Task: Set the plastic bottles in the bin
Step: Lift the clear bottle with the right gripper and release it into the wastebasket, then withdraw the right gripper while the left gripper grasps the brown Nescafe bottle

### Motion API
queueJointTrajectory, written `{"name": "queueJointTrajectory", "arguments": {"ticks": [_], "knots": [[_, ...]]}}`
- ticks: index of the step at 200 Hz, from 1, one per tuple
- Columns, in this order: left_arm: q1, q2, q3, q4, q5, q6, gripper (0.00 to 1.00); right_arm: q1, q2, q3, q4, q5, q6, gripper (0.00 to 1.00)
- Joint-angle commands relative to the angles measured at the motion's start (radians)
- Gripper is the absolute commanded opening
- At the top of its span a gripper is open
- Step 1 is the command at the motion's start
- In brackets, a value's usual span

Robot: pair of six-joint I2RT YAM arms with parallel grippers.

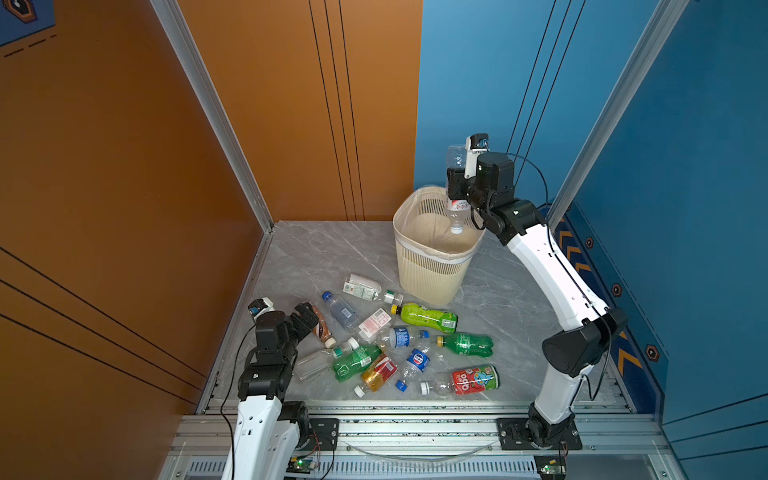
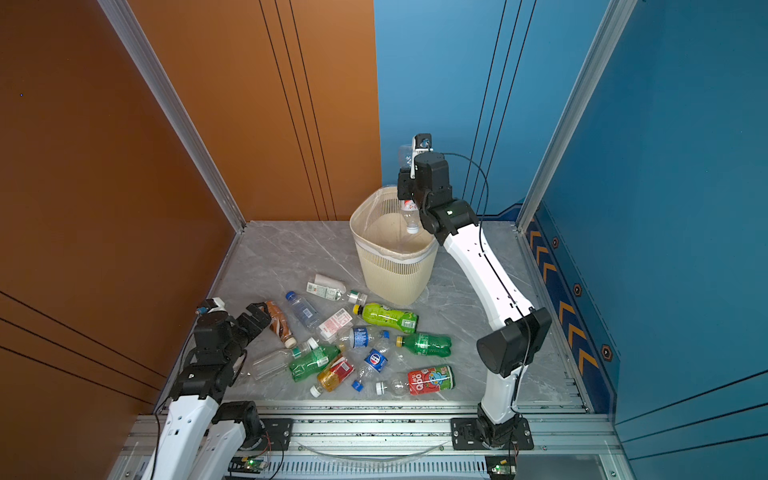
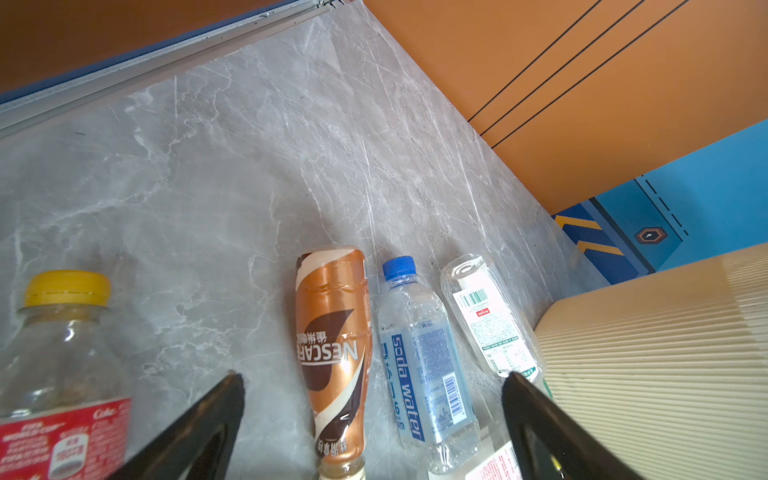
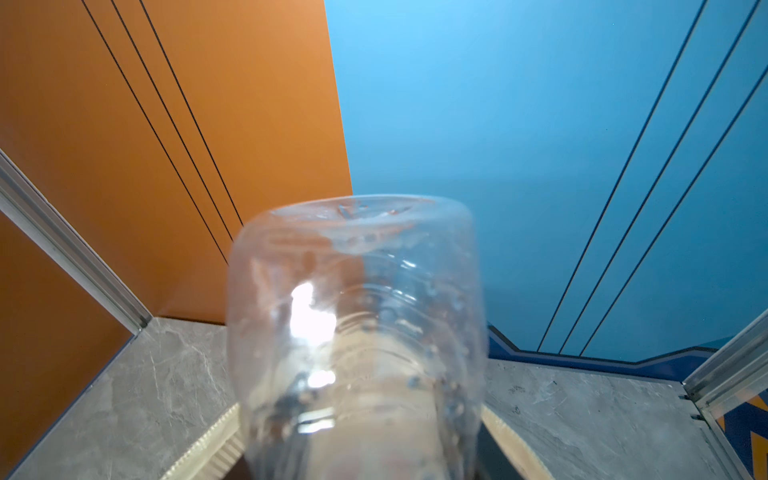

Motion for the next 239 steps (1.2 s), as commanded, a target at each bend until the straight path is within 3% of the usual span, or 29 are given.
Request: {"name": "queueJointTrajectory", "arguments": {"ticks": [1,47,78,109,136,171,194,239], "knots": [[0.007,0.002,0.009,-0.003,0.023,-0.017,0.98,0.007,0.016,0.040,-0.072,-0.031,-0.029,0.46],[0.008,0.030,0.029,-0.007,0.048,-0.014,0.98,0.009,0.053,0.030,-0.119,-0.048,-0.027,0.51],[0.008,0.029,0.031,0.002,0.064,-0.023,0.98,0.014,0.014,0.029,-0.112,-0.013,-0.019,0.82],[0.007,0.043,0.033,0.018,0.081,-0.025,0.98,0.015,-0.148,-0.085,-0.026,-0.008,0.005,1.00],[0.006,0.068,0.042,0.038,0.095,-0.031,0.98,0.015,-0.364,-0.310,0.078,0.016,0.036,1.00],[-0.003,0.117,0.060,0.062,0.137,-0.024,0.98,0.010,-0.718,-0.873,0.232,0.014,0.131,1.00],[-0.008,0.138,0.082,0.032,0.158,-0.019,0.99,0.003,-0.886,-1.129,0.201,0.046,0.210,1.00],[-0.012,0.135,0.105,-0.045,0.132,0.008,0.99,-0.017,-0.966,-1.263,0.129,0.035,0.261,1.00]]}}
